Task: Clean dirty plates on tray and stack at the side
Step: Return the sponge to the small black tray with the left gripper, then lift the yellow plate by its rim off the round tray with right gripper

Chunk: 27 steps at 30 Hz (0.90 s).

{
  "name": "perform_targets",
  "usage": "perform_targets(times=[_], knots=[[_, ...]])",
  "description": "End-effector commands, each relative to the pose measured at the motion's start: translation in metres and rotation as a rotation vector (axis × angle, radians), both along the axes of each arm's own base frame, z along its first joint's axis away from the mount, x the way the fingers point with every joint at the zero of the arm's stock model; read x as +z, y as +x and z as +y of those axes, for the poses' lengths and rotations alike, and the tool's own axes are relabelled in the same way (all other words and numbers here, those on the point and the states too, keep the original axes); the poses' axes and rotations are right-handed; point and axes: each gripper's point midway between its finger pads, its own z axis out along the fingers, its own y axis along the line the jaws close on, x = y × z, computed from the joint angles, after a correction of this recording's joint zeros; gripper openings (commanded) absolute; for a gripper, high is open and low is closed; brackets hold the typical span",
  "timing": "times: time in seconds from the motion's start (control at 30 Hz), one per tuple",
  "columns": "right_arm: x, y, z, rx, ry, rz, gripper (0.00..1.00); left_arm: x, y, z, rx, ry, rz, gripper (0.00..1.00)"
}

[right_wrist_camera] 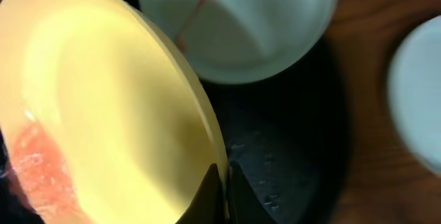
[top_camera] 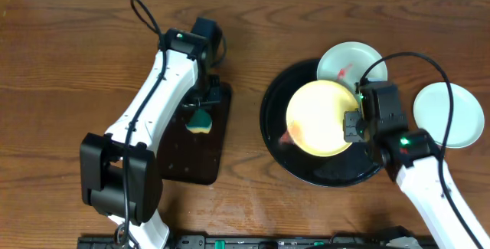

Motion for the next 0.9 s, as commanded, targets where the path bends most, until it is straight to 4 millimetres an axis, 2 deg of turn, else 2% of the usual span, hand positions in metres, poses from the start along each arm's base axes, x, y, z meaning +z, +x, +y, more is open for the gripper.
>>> perform_targets(times=[0.0, 0.03, 0.13, 0.3, 0.5, 0.67, 0.8, 0.83, 0.87], knots=[[0.028, 0.002, -0.013, -0.065, -0.098, -0.112, 0.01, -0.005, -0.007, -0.008, -0.037, -0.055, 0.035, 0.08], [0.031, 0.001, -0.012, -0.059, -0.111, -0.121, 0.01, -0.005, -0.007, -0.008, -0.038, -0.055, 0.035, 0.09], [0.035, -0.002, -0.011, -0.042, -0.177, -0.136, 0.01, -0.004, -0.006, -0.009, -0.039, -0.057, 0.029, 0.21], [0.042, -0.008, -0.008, -0.018, -0.308, -0.162, 0.01, -0.001, -0.005, -0.009, -0.039, -0.061, 0.017, 0.33], [0.053, -0.016, 0.005, 0.031, -0.433, -0.214, 0.01, 0.009, -0.008, -0.008, -0.039, -0.065, 0.001, 0.36], [0.065, -0.02, 0.017, 0.066, -0.507, -0.274, 0.01, 0.035, -0.01, -0.007, -0.041, -0.089, -0.08, 0.37], [0.077, -0.024, 0.025, 0.105, -0.593, -0.327, 0.01, 0.073, -0.015, -0.006, -0.045, -0.123, -0.202, 0.44], [0.079, -0.024, 0.026, 0.109, -0.607, -0.336, 0.01, 0.082, -0.017, -0.005, -0.046, -0.131, -0.229, 0.49], [0.081, -0.024, 0.028, 0.12, -0.626, -0.343, 0.01, 0.089, -0.019, -0.004, -0.046, -0.138, -0.252, 0.58]])
